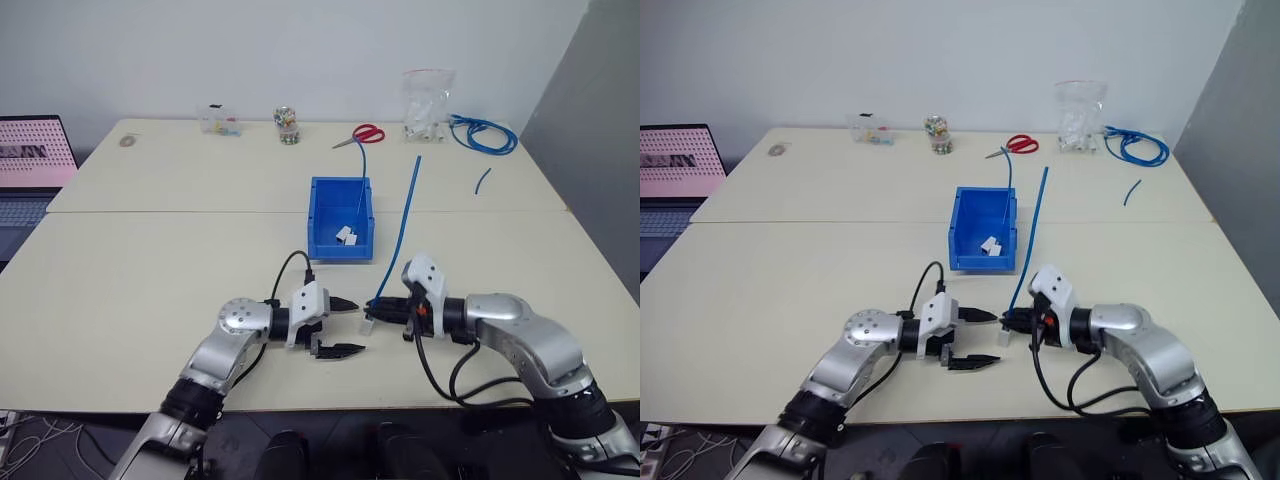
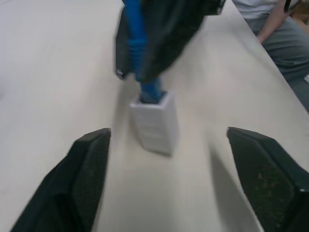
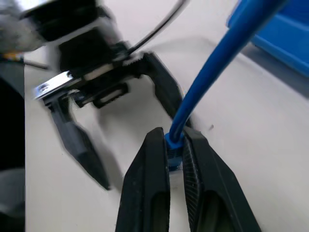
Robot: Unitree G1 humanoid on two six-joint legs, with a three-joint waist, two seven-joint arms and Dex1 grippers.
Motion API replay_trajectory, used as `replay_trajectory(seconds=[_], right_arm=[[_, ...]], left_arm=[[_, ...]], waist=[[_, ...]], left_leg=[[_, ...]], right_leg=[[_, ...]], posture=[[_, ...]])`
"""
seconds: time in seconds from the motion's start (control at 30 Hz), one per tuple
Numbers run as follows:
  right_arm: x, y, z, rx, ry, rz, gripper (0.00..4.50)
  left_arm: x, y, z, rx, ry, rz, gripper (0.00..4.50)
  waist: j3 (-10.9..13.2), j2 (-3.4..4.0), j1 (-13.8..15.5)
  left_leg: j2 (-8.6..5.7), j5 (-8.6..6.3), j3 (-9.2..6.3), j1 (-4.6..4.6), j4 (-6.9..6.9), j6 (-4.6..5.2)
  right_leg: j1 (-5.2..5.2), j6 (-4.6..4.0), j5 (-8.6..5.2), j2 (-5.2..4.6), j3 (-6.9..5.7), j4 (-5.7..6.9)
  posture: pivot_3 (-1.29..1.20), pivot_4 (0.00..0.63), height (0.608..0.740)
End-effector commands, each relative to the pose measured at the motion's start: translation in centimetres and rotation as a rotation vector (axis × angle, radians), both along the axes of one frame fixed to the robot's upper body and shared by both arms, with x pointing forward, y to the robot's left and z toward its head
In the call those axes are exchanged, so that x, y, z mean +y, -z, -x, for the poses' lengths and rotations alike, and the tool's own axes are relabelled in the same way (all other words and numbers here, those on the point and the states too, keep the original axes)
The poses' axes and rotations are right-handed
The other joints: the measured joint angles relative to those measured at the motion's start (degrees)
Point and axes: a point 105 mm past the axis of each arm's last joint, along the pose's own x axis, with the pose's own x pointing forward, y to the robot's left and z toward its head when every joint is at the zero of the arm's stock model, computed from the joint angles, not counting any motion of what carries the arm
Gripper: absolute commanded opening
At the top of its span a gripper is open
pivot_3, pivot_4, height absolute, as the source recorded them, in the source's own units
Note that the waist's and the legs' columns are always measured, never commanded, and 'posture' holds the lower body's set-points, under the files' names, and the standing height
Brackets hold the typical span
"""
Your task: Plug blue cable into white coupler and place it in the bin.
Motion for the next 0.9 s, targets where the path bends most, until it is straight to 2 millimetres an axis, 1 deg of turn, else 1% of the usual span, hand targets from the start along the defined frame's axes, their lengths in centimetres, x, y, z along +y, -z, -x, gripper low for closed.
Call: replay_trajectory(seconds=[0.03,0.1,0.17,0.2,0.27,0.3,0.47,0.57,0.63,0.7,0.77,0.9], right_arm=[[0.5,-6.1,-2.9,-0.015,0.076,-0.145,0.11],[0.8,-7.7,-4.8,0.011,0.133,-0.188,0.11],[1.0,-8.7,-6.0,0.034,0.17,-0.215,0.11],[1.1,-9.4,-7.3,0.04,0.206,-0.227,0.11],[1.5,-10.2,-10.0,0.044,0.282,-0.222,0.8],[1.6,-10.2,-10.9,0.043,0.309,-0.214,0.9],[1.3,-9.8,-13.5,0.017,0.381,-0.153,2.01],[0.7,-9.4,-14.3,-0.012,0.419,-0.105,2.69],[-0.1,-9.4,-14.7,-0.06,0.449,-0.067,3.12],[-0.7,-9.7,-14.8,-0.08,0.457,-0.059,3.78],[-1.9,-10.4,-14.5,-0.175,0.461,-0.02,4.31],[-5.1,-11.4,-13.2,-0.46,0.532,0.128,4.31]], left_arm=[[1.3,-5.4,-0.4,-0.115,-0.218,0.142,4.44],[2.5,-6.9,-0.4,-0.13,-0.369,0.201,4.44],[3.1,-7.7,-0.2,-0.128,-0.457,0.231,4.44],[3.8,-8.2,-0.2,-0.142,-0.535,0.25,4.44],[5.0,-8.9,-0.1,-0.141,-0.689,0.309,4.5],[5.3,-9.0,0.0,-0.133,-0.734,0.324,4.5],[4.6,-7.7,0.5,-0.082,-0.803,0.335,4.5],[4.3,-7.4,0.7,-0.066,-0.826,0.352,4.5],[4.3,-7.2,0.7,-0.052,-0.845,0.363,4.5],[4.4,-7.0,0.5,-0.042,-0.867,0.366,4.5],[4.8,-6.6,0.0,-0.021,-0.901,0.359,4.5],[6.0,-5.9,-1.0,-0.032,-0.965,0.302,4.5]], waist=[[0.32,0.12,-0.16],[0.33,0.1,-0.07],[0.32,0.09,0.21],[0.32,0.09,0.5],[0.36,0.11,0.58],[0.4,0.13,0.52],[0.42,0.08,0.78],[0.43,0.06,0.78],[0.43,0.06,0.74],[0.43,0.06,0.67],[0.44,0.08,0.68],[0.43,0.07,0.79]], left_leg=[[0.01,0.01,-0.07,-0.15,0.03,-0.01],[-0.05,0.03,-0.18,-0.46,0.04,-0.01],[-0.11,0.03,-0.22,-0.69,0.03,-0.01],[-0.11,0.03,-0.22,-0.88,0.04,-0.01],[-0.17,0.02,-0.17,-1.0,0.04,-0.01],[-0.23,0.02,-0.1,-1.03,0.04,-0.02],[-0.35,0.01,0.15,-1.07,0.02,-0.02],[-0.35,0.0,0.27,-1.07,0.02,-0.02],[-0.34,0.0,0.27,-1.07,0.02,-0.02],[-0.31,0.0,0.26,-1.05,0.02,-0.02],[-0.27,0.0,0.23,-1.04,0.02,-0.02],[-0.26,0.0,0.22,-1.03,0.03,-0.02]], right_leg=[[-0.17,0.05,0.05,0.0,0.0,0.06],[-0.36,0.05,0.05,-0.01,-0.08,0.04],[-0.52,0.01,0.02,0.0,-0.19,0.02],[-0.72,0.0,0.03,-0.01,-0.18,0.03],[-0.8,-0.15,0.12,-0.05,-0.17,0.02],[-0.8,-0.26,0.19,-0.08,-0.17,0.01],[-0.85,-0.19,0.22,-0.14,-0.08,-0.1],[-0.85,-0.19,0.22,-0.14,-0.06,-0.12],[-0.85,-0.19,0.22,-0.14,-0.05,-0.11],[-0.87,-0.2,0.22,-0.12,-0.05,-0.06],[-0.87,-0.2,0.22,-0.08,-0.06,-0.04],[-0.87,-0.19,0.21,-0.03,-0.07,-0.04]], posture=[[0.0,0.15,0.74],[0.0,0.15,0.74],[0.0,0.15,0.74],[0.0,0.15,0.74],[0.0,0.15,0.74],[0.0,0.15,0.74],[0.0,0.15,0.74],[0.0,0.15,0.74],[0.0,0.15,0.74],[0.0,0.15,0.74],[0.0,0.15,0.74],[0.0,0.15,0.74]])
